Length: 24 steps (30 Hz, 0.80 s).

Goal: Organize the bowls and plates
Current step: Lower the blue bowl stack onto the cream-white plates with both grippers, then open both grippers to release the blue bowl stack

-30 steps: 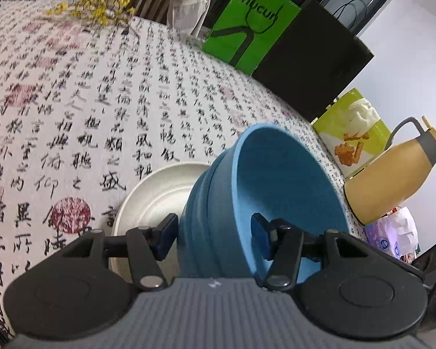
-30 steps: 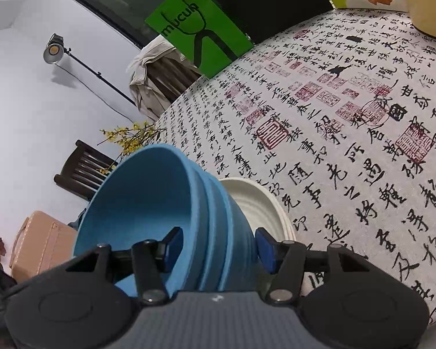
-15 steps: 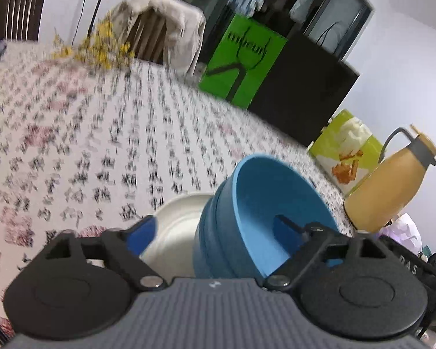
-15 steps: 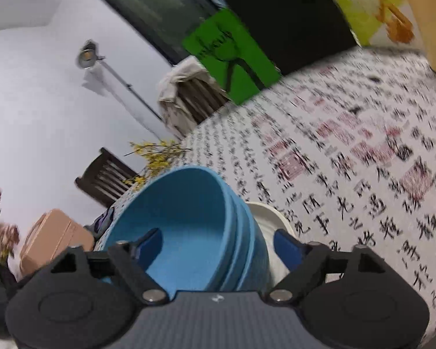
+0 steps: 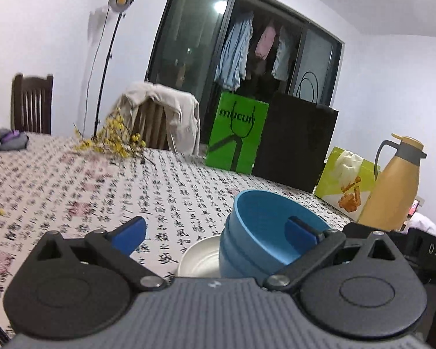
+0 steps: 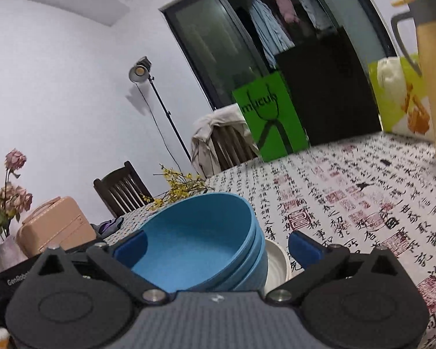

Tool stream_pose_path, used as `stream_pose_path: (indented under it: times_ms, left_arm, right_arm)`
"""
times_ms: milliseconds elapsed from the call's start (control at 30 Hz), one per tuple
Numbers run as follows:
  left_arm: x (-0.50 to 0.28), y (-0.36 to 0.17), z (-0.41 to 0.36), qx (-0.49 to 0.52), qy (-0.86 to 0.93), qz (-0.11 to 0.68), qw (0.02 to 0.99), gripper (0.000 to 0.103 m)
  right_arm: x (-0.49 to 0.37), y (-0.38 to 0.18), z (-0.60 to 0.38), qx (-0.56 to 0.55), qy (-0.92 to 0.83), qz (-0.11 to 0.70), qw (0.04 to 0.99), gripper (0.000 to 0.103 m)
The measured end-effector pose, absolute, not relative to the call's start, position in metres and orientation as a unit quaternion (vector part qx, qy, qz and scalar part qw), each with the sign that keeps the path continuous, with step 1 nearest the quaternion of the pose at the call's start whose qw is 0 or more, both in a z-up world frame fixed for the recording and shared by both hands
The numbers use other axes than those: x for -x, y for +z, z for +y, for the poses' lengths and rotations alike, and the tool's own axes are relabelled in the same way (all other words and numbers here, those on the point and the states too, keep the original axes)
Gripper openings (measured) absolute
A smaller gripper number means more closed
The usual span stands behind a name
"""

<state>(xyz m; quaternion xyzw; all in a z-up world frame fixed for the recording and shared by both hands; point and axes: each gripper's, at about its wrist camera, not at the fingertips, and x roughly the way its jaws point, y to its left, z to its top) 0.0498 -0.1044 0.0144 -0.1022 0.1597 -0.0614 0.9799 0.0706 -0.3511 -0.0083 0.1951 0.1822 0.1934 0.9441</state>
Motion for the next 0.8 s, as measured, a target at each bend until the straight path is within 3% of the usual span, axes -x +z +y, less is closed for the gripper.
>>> stream_pose_path:
  times_ms: [800]
  left_arm:
    - [0.059,-0.033,-0.1,0.031,0.001,0.137,0.99,0.103]
  right_arm:
    - [0.043,-0.031,-0.334,-0.063,0.158,0.127,0.977,0.103]
